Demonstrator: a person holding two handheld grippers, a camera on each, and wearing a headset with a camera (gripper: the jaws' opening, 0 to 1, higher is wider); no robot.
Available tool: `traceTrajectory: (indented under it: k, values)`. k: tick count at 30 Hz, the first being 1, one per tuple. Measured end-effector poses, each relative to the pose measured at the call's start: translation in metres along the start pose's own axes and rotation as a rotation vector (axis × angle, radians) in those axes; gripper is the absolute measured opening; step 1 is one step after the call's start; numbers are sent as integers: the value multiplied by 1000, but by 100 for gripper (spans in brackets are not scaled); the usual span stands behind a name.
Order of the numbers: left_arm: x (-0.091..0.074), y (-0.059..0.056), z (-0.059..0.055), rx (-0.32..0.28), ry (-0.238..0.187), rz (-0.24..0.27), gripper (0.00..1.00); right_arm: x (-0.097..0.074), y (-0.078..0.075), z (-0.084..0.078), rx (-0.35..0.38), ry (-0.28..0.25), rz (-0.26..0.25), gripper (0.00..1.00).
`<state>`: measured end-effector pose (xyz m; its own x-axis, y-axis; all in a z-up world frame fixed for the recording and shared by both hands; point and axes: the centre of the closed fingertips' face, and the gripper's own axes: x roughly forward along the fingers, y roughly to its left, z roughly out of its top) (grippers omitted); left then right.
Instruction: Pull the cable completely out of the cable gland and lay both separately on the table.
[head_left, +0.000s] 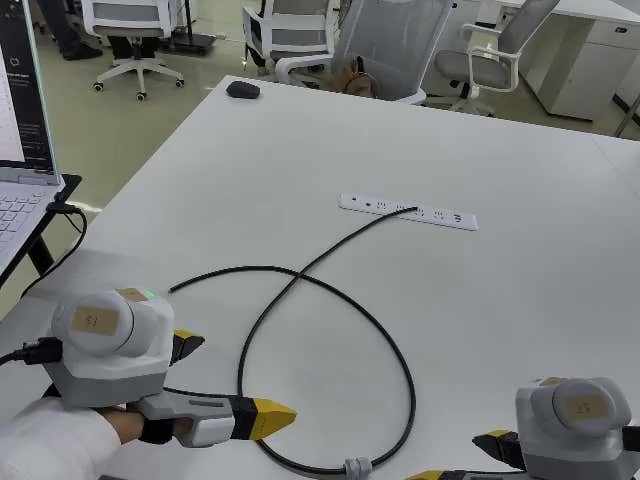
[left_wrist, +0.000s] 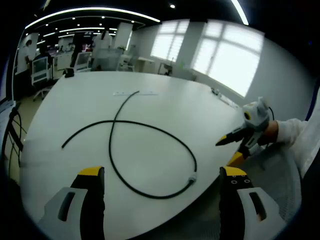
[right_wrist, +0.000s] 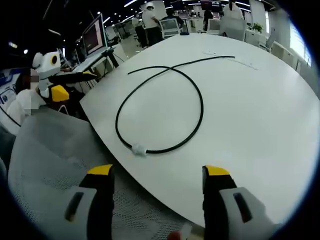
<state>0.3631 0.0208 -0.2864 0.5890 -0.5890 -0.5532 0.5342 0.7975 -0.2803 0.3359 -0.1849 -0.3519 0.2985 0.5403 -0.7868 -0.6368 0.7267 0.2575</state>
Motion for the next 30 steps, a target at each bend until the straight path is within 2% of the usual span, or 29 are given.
traceTrajectory:
  k: [5,13,19,30]
  values:
    - [2,0,-5,4,24,-2,96,-1,-1,3,27,-23,6,73]
    - [-1,4,1,-14,-7,16,97,1,1,-1,25,-4,14,72]
    - [0,2,1,-7,-6,9,97,3,2,-4,17,14,18,72]
    - [-1,2,2,-4,-12,5,96,3,1,-5,13,17,9,72]
